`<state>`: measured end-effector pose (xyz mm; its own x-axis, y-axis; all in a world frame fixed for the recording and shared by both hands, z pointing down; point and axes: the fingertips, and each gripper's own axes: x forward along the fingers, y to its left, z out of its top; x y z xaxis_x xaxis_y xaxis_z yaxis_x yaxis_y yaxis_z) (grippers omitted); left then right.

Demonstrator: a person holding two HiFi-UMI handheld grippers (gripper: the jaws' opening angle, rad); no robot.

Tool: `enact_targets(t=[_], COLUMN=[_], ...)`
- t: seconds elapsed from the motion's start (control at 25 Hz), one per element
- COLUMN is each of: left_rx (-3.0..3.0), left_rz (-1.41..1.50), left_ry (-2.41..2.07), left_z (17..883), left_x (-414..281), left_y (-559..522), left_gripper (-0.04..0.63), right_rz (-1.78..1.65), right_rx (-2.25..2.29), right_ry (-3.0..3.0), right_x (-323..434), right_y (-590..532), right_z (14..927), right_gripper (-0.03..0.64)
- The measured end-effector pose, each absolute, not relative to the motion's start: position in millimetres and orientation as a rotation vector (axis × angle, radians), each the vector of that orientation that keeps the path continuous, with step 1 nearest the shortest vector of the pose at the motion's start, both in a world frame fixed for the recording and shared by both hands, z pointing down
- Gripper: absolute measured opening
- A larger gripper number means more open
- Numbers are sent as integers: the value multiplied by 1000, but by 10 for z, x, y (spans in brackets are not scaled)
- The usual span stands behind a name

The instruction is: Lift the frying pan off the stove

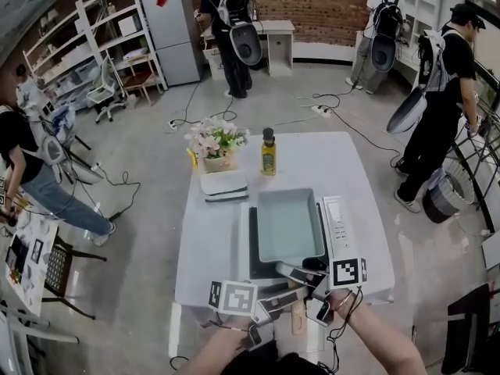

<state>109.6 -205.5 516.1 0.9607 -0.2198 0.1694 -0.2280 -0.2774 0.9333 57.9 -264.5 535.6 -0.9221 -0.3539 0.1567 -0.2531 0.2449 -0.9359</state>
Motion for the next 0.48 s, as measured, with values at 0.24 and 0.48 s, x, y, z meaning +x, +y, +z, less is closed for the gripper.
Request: enact_targets(t=[0.24,0.48], left_rx=[1850,1832], left_rz=[20,-13], left_ry=[-252,-193], left_z=[5167,5137], left_x=[1124,1166], left_y=[-2016,-2018], left_gripper=[221,190], right_rz=[-1804,-1804], right_rx=[-575,-554], right_ry=[2396,2378], right_x=[540,552], right_y=[-2625,-2643], right_z=[5356,5347], right_gripper=[221,217])
